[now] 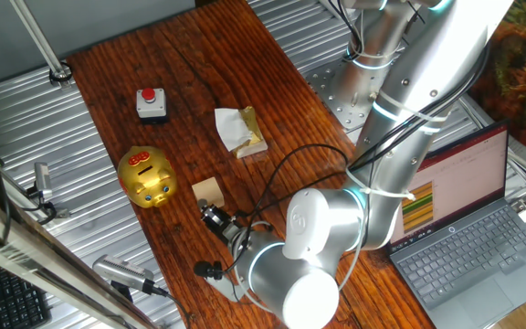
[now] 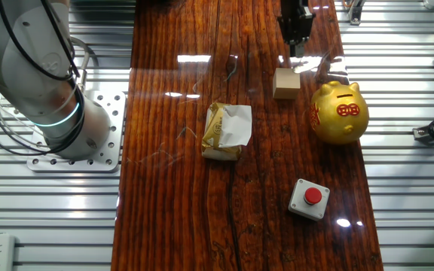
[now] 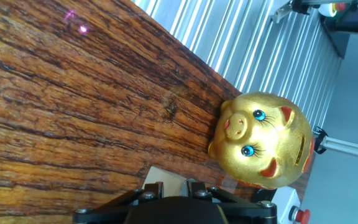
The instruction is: Drop coins into a piggy bank
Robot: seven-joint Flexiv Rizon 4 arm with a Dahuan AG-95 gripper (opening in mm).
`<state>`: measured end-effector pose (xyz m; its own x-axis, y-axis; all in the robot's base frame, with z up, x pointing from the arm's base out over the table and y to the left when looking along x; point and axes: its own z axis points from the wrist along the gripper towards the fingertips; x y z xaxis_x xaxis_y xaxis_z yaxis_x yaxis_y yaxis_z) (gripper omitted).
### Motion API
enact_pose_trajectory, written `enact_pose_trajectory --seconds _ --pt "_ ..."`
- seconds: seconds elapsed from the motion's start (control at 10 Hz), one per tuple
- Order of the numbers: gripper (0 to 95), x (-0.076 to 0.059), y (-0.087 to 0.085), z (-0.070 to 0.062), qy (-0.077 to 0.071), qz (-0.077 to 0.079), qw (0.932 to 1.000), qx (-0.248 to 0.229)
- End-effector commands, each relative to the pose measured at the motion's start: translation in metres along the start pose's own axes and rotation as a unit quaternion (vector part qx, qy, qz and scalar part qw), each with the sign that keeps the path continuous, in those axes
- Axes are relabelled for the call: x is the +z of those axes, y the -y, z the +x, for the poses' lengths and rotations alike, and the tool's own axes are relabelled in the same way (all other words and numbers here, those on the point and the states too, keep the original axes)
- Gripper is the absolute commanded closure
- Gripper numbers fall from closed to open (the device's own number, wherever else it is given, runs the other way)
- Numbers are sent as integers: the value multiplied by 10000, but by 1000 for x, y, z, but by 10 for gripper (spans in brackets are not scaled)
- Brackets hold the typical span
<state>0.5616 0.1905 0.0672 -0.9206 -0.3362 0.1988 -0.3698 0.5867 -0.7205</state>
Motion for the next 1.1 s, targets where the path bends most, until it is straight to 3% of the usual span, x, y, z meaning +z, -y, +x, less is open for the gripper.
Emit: enact_pose_trajectory --seconds 0.1,1.1 --pt "760 2 0 -1 16 9 10000 -24" --pt "760 10 4 1 98 91 9997 -180"
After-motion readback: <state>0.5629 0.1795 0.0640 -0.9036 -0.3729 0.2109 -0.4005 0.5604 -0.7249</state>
